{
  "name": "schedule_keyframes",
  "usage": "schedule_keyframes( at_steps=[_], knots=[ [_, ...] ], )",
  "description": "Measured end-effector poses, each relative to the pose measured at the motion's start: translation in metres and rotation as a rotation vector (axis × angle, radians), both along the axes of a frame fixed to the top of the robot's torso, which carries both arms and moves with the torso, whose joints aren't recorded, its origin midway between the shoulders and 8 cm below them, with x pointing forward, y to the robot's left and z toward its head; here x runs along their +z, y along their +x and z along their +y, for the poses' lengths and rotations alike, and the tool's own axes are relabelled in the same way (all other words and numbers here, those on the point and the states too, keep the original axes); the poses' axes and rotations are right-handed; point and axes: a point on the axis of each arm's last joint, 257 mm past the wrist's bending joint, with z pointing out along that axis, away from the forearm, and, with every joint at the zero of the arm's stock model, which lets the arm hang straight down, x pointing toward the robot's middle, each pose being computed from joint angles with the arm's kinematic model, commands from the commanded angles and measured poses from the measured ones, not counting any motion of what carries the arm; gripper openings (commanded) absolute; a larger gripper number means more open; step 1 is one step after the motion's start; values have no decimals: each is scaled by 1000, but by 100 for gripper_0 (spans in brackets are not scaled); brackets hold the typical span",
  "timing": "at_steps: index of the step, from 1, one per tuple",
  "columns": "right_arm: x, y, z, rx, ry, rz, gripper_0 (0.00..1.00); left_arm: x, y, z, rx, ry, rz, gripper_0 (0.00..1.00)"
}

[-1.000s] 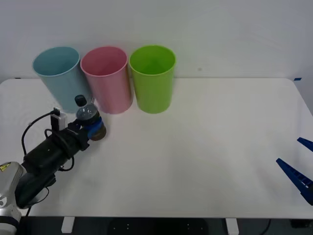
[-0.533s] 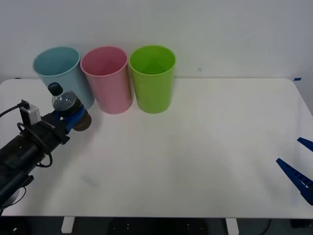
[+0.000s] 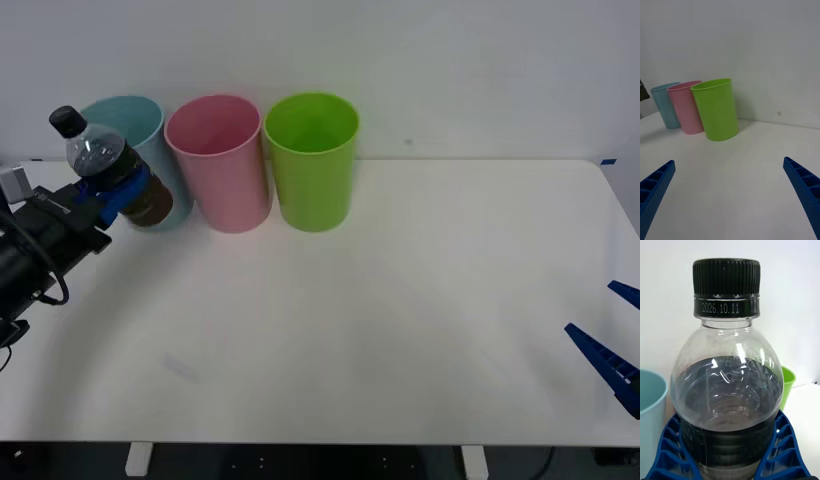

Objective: Grasp the object on the table and drop it into the matching bin: aluminum can to the light blue bin, PET bottle to the pink bin.

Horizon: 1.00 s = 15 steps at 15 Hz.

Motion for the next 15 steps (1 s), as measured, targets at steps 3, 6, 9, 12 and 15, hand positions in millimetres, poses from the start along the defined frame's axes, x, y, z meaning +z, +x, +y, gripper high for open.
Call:
schedule_keyframes(
  at_steps=[3, 6, 9, 12, 15],
  knots=[
    [0, 0, 0, 0, 0, 0, 100, 35, 13, -9, -36, -50, -14, 0],
    [0, 0, 0, 0, 0, 0, 100, 61, 29, -12, -21, -71, -29, 0],
    [0, 0, 0, 0, 0, 0, 100, 77, 50, -20, -9, -85, -43, 0],
    [0, 0, 0, 0, 0, 0, 100, 85, 76, -27, -8, -80, -39, 0],
    [0, 0, 0, 0, 0, 0, 100, 87, 102, -35, -2, -50, -26, 0]
  ],
)
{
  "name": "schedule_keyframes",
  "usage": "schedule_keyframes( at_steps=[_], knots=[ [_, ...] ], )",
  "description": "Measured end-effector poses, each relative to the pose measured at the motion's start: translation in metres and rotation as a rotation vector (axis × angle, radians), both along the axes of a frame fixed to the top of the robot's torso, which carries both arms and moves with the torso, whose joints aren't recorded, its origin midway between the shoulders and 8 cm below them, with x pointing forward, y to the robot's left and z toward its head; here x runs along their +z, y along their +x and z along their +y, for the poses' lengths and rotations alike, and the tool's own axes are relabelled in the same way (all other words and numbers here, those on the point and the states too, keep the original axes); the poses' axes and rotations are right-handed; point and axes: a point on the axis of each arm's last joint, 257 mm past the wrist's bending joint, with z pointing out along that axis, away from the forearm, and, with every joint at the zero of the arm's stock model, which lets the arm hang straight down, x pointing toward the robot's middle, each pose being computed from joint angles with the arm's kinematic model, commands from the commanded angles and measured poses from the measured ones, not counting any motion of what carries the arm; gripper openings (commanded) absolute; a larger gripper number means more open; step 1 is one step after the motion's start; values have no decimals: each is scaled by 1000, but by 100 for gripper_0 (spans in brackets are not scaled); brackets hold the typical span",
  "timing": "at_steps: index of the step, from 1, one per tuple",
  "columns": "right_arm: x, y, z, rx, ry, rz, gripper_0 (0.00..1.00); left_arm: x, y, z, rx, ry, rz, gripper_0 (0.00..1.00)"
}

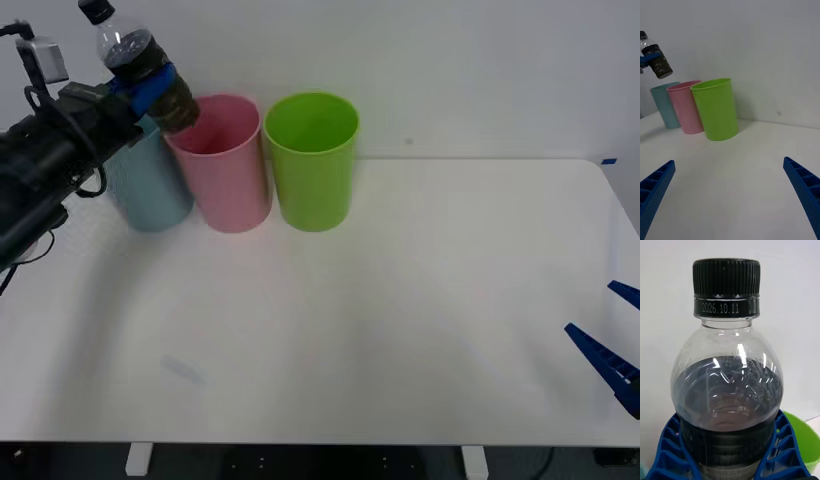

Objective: Grasp the object on the table and drop it into the matching bin: aluminum can to the light blue bin, PET bottle to the pink bin.

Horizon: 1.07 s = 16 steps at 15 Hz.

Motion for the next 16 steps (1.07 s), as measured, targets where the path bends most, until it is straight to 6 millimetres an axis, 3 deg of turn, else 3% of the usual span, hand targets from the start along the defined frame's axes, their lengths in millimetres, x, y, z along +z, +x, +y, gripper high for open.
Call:
schedule_keyframes(
  at_steps=[7, 11, 13, 14, 15, 16],
  knots=[
    [0, 0, 0, 0, 0, 0, 100, 0, 49, -18, 27, 74, 32, 0],
    [0, 0, 0, 0, 0, 0, 100, 2, 59, -32, 28, 71, 35, 0],
    [0, 0, 0, 0, 0, 0, 100, 1, 60, -34, 30, 72, 36, 7],
    [0, 0, 0, 0, 0, 0, 100, 0, 60, -34, 30, 73, 36, 22],
    [0, 0, 0, 0, 0, 0, 100, 0, 60, -35, 29, 74, 36, 82],
    [0, 0, 0, 0, 0, 0, 100, 0, 60, -35, 29, 76, 35, 100]
  ],
)
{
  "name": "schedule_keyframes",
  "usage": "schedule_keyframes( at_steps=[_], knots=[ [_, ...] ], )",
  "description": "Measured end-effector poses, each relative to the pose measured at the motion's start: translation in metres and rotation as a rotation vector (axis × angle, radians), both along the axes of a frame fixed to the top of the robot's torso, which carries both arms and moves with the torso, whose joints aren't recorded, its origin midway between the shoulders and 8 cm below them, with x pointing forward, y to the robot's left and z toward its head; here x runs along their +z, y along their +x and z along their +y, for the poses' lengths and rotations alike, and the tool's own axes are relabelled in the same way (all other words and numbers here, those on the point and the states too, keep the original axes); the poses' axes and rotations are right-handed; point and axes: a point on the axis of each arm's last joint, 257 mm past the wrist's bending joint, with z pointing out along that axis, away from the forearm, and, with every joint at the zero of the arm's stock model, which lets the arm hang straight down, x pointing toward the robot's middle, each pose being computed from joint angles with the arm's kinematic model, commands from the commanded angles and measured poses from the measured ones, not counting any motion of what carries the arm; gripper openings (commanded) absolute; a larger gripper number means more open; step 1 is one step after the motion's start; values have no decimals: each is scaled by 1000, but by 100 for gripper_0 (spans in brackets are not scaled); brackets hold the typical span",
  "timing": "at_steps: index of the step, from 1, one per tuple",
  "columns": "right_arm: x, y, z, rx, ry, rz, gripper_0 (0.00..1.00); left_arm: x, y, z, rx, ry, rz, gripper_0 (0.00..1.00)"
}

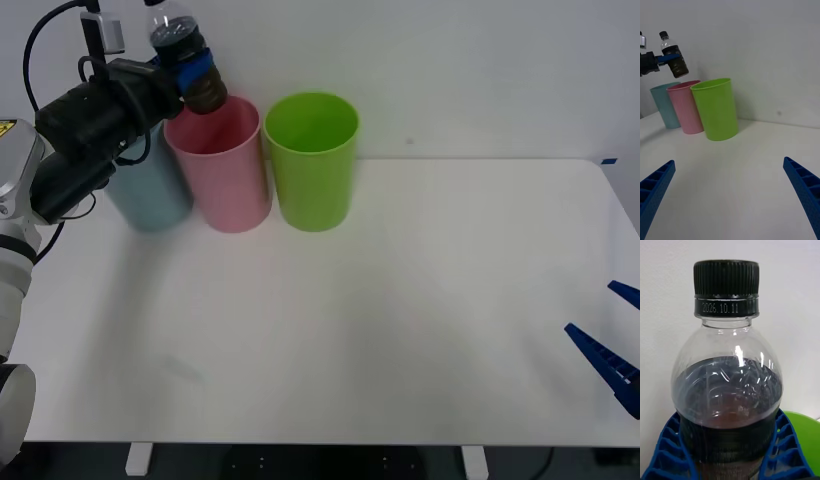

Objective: Grasp the object on the table and drop it into the matching bin: aluminum can to the light blue bin, PET bottle to the pink bin.

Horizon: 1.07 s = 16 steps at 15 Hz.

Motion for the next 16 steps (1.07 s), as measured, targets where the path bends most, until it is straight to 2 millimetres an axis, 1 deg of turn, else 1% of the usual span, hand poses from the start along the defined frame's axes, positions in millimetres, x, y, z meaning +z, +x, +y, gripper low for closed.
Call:
schedule_keyframes(
  at_steps=[6, 9, 11, 13, 16],
  knots=[
    [0, 0, 0, 0, 0, 0, 100, 1, -1, -1, -7, -11, -3, 100],
    [0, 0, 0, 0, 0, 0, 100, -4, -8, -1, -31, -48, 8, 100],
    [0, 0, 0, 0, 0, 0, 100, -7, -17, 1, -46, -70, 3, 100],
    [0, 0, 0, 0, 0, 0, 100, -9, -28, 7, -53, -88, -6, 100],
    [0, 0, 0, 0, 0, 0, 100, -14, -51, 24, -51, -105, -21, 100]
  ],
)
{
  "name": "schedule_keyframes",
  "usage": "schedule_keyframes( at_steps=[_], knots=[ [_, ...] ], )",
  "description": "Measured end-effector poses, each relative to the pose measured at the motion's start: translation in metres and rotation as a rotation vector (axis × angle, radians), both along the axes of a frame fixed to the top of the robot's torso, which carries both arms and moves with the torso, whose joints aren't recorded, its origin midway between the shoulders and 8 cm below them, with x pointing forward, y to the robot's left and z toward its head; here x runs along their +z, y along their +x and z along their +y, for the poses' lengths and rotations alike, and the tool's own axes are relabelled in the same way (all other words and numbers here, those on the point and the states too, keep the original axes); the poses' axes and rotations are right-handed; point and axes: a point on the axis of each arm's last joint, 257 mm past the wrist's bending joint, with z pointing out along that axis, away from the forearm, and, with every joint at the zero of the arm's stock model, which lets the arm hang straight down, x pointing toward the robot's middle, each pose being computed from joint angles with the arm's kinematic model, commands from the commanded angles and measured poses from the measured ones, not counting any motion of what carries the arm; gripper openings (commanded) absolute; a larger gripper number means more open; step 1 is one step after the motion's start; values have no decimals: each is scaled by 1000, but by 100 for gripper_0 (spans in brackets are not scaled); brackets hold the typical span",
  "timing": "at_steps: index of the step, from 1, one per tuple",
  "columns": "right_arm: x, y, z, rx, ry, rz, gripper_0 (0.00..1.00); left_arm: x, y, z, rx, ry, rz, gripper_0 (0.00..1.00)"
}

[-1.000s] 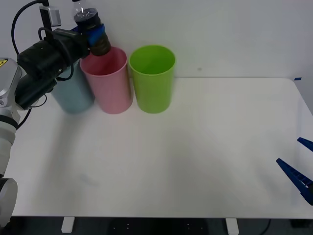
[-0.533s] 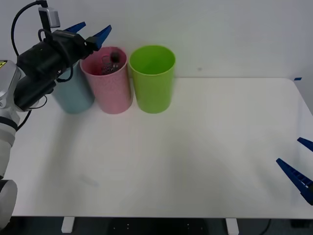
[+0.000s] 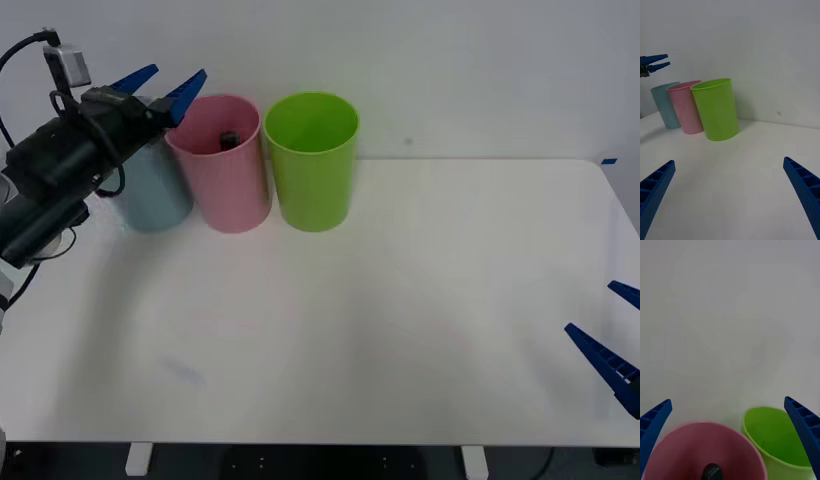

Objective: Grasp the object on the table and drop it into the matching bin: aluminum can to the light blue bin, PET bottle to the pink bin.

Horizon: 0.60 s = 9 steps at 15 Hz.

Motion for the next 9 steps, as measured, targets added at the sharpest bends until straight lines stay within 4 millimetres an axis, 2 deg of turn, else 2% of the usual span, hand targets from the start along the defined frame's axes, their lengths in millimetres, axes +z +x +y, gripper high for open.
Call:
schedule_keyframes(
  at_steps=[9],
  knots=[
    [0, 0, 0, 0, 0, 0, 100, -32, -84, 66, 26, 26, -19, 100]
  ],
)
